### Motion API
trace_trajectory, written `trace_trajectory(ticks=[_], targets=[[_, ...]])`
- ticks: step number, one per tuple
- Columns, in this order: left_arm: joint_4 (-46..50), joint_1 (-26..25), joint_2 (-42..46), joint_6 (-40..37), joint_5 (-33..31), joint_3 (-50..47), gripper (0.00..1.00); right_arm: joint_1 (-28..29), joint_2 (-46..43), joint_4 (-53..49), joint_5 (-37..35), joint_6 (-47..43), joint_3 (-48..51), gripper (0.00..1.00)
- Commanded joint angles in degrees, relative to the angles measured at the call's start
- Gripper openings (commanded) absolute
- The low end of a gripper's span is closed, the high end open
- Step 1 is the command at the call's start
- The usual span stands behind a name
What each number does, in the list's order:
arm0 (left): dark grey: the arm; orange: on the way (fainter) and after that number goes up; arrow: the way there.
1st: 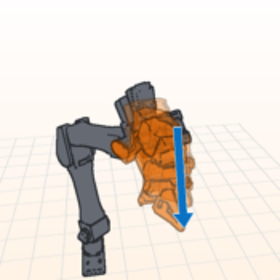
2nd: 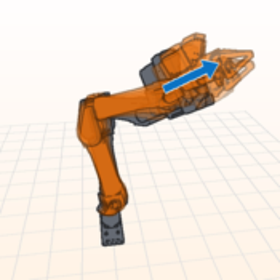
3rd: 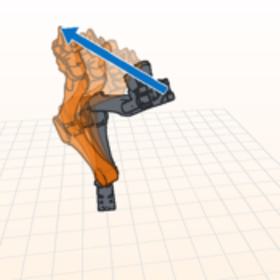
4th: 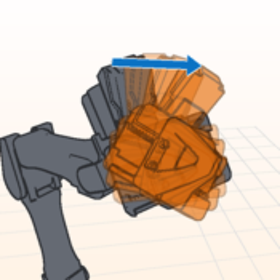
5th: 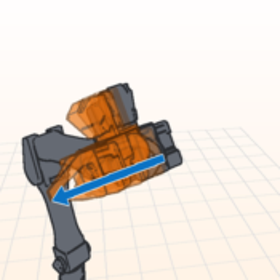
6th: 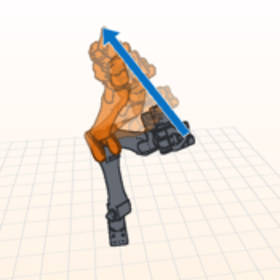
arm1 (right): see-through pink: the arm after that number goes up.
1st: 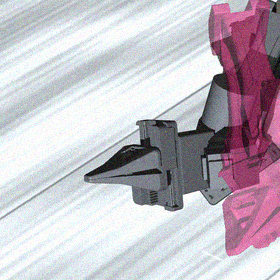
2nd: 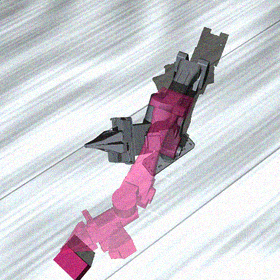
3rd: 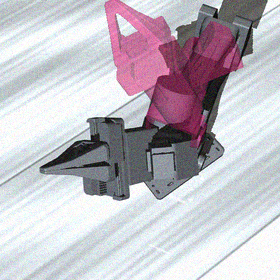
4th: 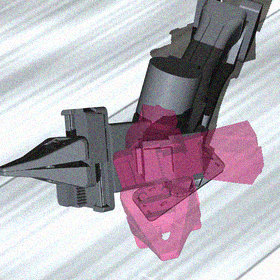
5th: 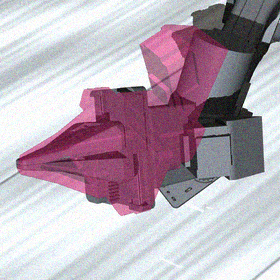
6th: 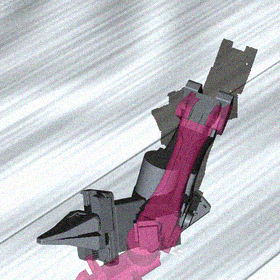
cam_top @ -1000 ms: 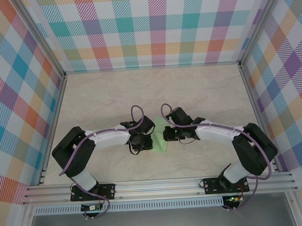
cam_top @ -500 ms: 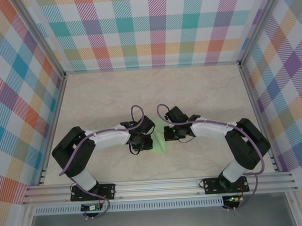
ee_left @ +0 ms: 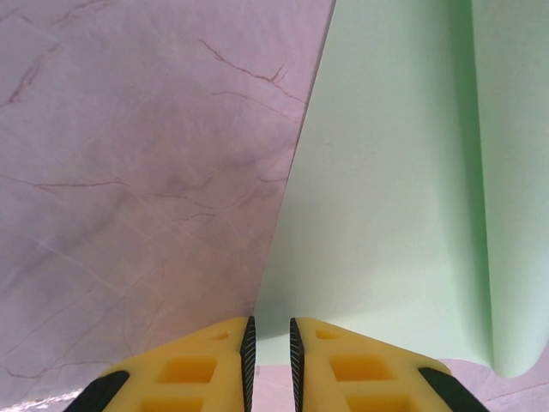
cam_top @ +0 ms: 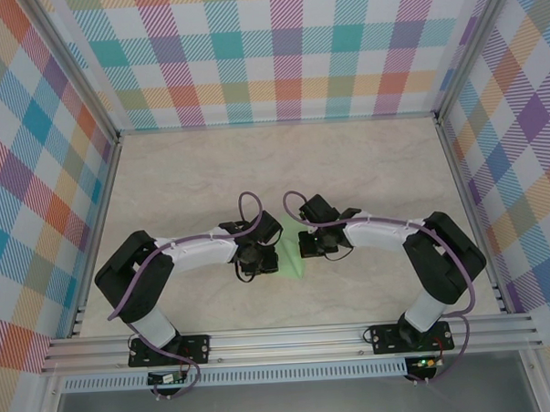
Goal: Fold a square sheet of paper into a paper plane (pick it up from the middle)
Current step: Fold the triangle a second time at the center of the table.
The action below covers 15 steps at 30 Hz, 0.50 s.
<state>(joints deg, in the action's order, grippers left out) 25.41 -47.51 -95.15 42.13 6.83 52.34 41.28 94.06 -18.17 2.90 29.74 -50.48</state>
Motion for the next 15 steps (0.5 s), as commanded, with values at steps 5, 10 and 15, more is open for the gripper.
trace_trajectory(ticks=[5, 10, 15], targets=[[1.24, -0.27, -0.56, -0.97, 0.54, 1.29, 0.20, -0.12, 1.60, -2.08, -0.88, -1.50, -2.64, 0.04], [1.22, -0.26, -0.65, -0.86, 0.55, 1.37, 0.20, -0.08, 2.07, -2.48, -1.14, -1.81, -2.74, 0.04], [1.22, -0.22, -0.65, -0.96, 0.66, 1.48, 0.20, -0.11, 2.58, -2.45, -1.23, -1.70, -2.87, 0.04]])
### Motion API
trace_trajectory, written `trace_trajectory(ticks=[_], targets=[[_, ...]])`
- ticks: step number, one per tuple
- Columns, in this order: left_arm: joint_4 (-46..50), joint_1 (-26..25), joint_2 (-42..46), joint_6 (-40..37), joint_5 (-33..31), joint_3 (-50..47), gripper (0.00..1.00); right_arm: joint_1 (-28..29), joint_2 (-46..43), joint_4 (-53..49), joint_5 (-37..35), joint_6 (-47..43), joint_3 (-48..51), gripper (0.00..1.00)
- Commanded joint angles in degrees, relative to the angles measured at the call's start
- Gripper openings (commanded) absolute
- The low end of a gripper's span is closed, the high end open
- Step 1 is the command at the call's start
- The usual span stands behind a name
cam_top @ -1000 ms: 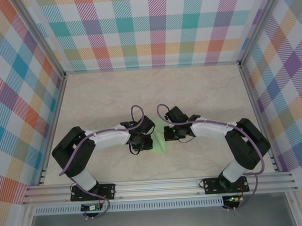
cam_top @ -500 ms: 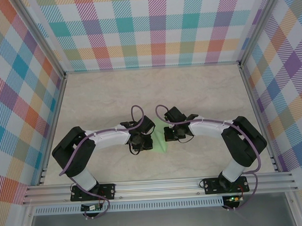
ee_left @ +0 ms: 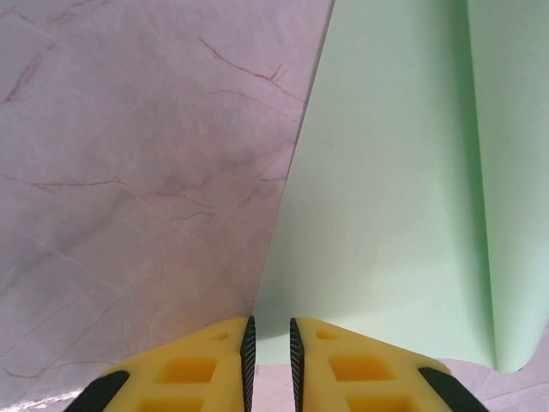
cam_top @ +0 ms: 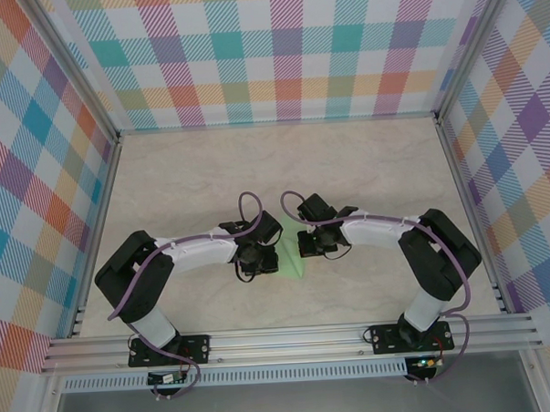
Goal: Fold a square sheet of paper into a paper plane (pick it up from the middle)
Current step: Fold the triangle a second time at the center of the table.
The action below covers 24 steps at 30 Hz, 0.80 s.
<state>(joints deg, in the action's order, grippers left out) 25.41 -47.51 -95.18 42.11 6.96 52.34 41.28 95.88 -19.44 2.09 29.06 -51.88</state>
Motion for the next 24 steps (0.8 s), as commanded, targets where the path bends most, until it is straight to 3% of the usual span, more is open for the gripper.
trace_trajectory(ticks=[1, 24], targets=[[1.15, -0.27, -0.58, -0.97, 0.58, 1.52, 0.20, -0.06, 0.95, -1.13, -0.51, -1.02, -1.47, 0.04], [0.87, -0.22, -0.62, -0.98, 0.68, 1.29, 0.20, -0.06, 0.56, -1.97, -0.27, -1.81, -2.74, 0.04]])
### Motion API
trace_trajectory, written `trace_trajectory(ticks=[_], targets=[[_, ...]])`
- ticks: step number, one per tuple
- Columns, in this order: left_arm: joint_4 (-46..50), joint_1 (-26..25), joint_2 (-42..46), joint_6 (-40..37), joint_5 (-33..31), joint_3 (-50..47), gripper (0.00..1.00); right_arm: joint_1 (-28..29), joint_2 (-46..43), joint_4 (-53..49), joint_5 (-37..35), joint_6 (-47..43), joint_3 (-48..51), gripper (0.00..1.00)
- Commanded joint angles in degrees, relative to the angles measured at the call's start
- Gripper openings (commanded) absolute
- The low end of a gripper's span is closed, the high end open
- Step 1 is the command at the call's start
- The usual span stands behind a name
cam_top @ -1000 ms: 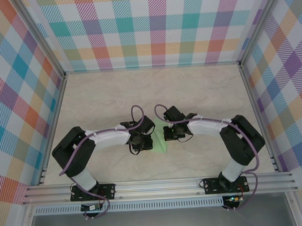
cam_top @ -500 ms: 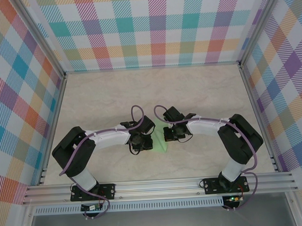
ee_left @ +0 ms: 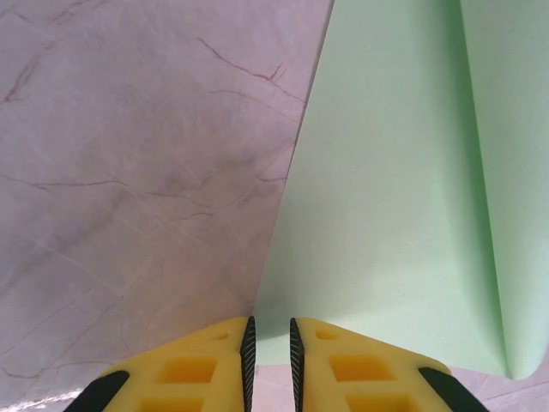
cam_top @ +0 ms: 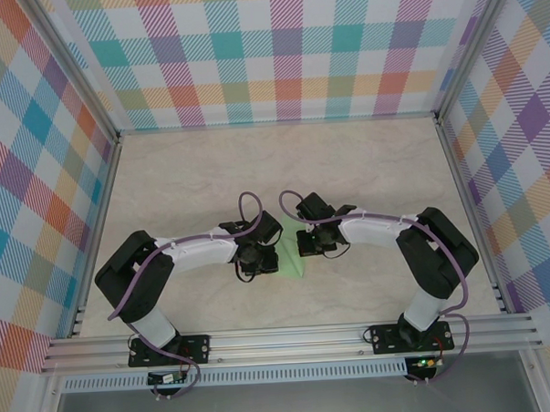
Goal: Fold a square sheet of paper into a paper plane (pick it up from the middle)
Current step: Fold the triangle a second time at the center of the table.
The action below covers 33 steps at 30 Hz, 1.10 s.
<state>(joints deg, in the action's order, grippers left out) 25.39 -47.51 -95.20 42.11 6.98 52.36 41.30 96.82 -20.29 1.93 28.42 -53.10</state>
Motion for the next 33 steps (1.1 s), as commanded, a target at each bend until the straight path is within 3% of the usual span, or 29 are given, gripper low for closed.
trace_trajectory(ticks=[1, 22, 28, 33], targets=[[0.89, -0.27, -0.68, -0.98, 0.70, 1.32, 0.20, -0.12, 0.04, -1.25, -0.10, -1.25, -1.52, 0.04], [-1.12, 0.52, 4.77, 0.80, 0.45, 0.91, 0.22, -0.12, 2.72, -2.08, -0.85, -1.16, -1.05, 0.04], [-16.86, 5.35, 11.34, 6.85, 7.67, -4.74, 0.00, -0.08, 2.49, -1.95, -1.18, -1.09, -0.43, 0.04], [-28.07, 8.46, 8.07, 12.64, 13.47, -6.85, 0.00, -0.08, 2.82, -1.64, -1.23, -0.74, -0.25, 0.04]])
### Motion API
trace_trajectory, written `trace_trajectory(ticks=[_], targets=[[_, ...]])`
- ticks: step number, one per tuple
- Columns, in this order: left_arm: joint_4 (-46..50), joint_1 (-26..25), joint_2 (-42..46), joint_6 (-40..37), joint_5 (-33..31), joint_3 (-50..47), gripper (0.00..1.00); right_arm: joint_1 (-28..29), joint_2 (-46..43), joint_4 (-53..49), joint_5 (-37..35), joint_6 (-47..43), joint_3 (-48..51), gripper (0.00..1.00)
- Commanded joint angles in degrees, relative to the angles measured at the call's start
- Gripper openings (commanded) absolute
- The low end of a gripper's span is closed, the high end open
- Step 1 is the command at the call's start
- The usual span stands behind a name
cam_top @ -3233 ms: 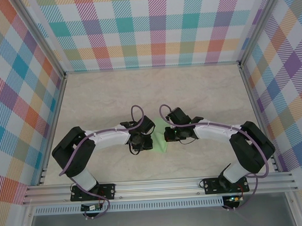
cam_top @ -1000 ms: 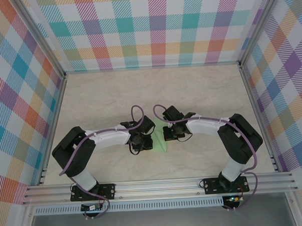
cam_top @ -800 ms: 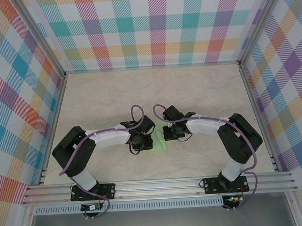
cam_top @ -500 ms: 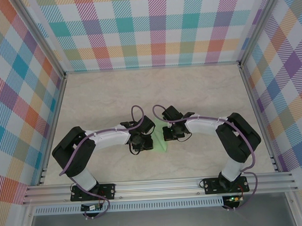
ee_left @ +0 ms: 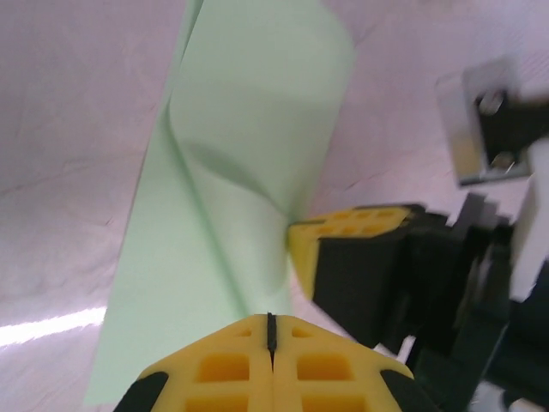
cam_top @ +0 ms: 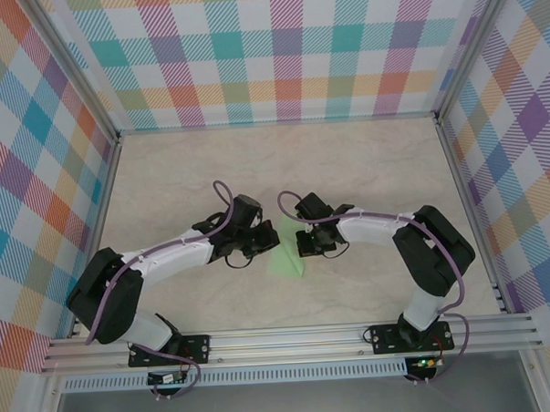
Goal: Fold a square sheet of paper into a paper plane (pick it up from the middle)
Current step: Fold the triangle a second time at the center of the table.
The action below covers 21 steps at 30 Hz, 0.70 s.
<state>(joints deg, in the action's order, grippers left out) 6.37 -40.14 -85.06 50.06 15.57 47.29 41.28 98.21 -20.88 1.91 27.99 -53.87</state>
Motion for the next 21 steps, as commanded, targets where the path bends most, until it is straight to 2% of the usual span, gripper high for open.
trace_trajectory(ticks=[1, 5, 21], targets=[[-10.55, 1.20, -3.25, 5.52, 5.52, -1.79, 0.00, -0.07, 1.48, -0.96, -1.13, -0.26, 0.53, 0.04], [-15.04, 1.20, -6.11, 7.72, 6.75, -1.83, 0.00, -0.06, 1.38, -0.99, -1.14, -0.13, 0.69, 0.04], [-19.20, 1.20, -11.04, 8.38, 8.76, -3.04, 0.00, -0.06, 1.07, -1.18, -1.66, 0.05, 1.27, 0.04]])
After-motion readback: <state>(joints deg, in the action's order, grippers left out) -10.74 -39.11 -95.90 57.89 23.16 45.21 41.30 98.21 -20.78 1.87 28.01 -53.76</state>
